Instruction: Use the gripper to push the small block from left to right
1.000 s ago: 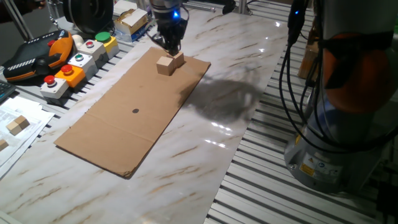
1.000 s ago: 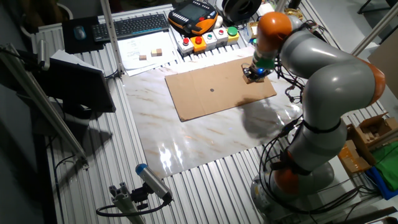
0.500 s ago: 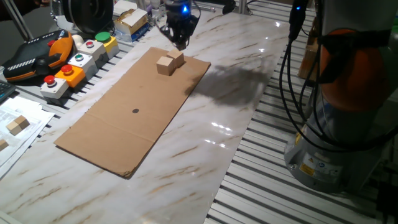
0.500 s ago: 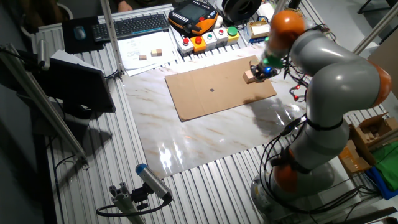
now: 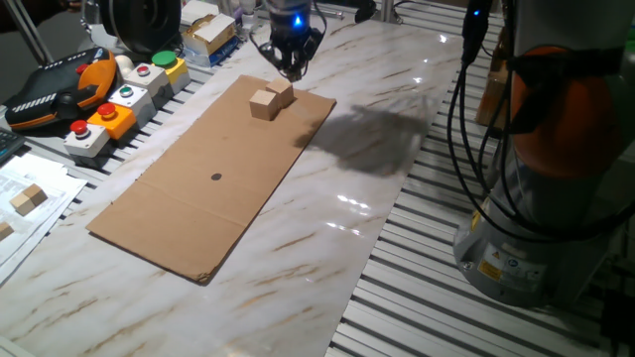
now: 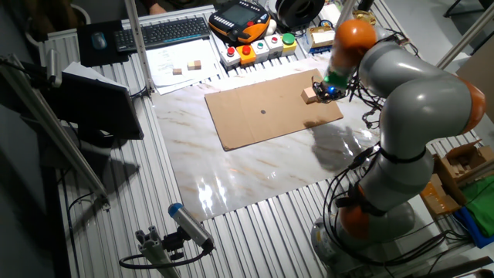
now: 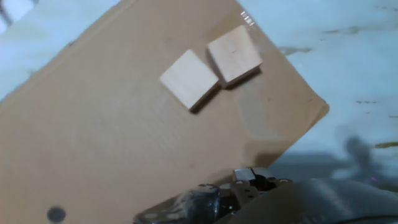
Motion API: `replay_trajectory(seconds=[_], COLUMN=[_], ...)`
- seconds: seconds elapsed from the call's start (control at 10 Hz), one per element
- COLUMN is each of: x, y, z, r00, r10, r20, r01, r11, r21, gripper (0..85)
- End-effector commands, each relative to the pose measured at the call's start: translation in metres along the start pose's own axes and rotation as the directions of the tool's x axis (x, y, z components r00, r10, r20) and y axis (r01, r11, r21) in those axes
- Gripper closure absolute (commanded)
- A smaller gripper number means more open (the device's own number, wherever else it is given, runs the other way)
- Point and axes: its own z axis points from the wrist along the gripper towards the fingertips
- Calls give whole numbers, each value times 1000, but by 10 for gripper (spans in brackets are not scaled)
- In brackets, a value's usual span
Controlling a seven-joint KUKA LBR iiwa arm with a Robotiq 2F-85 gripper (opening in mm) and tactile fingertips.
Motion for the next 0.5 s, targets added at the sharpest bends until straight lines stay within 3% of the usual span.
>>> replay_trajectory(seconds=[0.0, 0.2, 0.4], x=[0, -3, -5], y=[-1, -4, -5], z=[2, 1, 0], r00=[939, 921, 913], r10=[344, 390, 408], r20=[4, -19, -17], r01=[-343, -389, -407], r11=[938, 921, 912], r21=[39, 38, 47], gripper=[840, 840, 840])
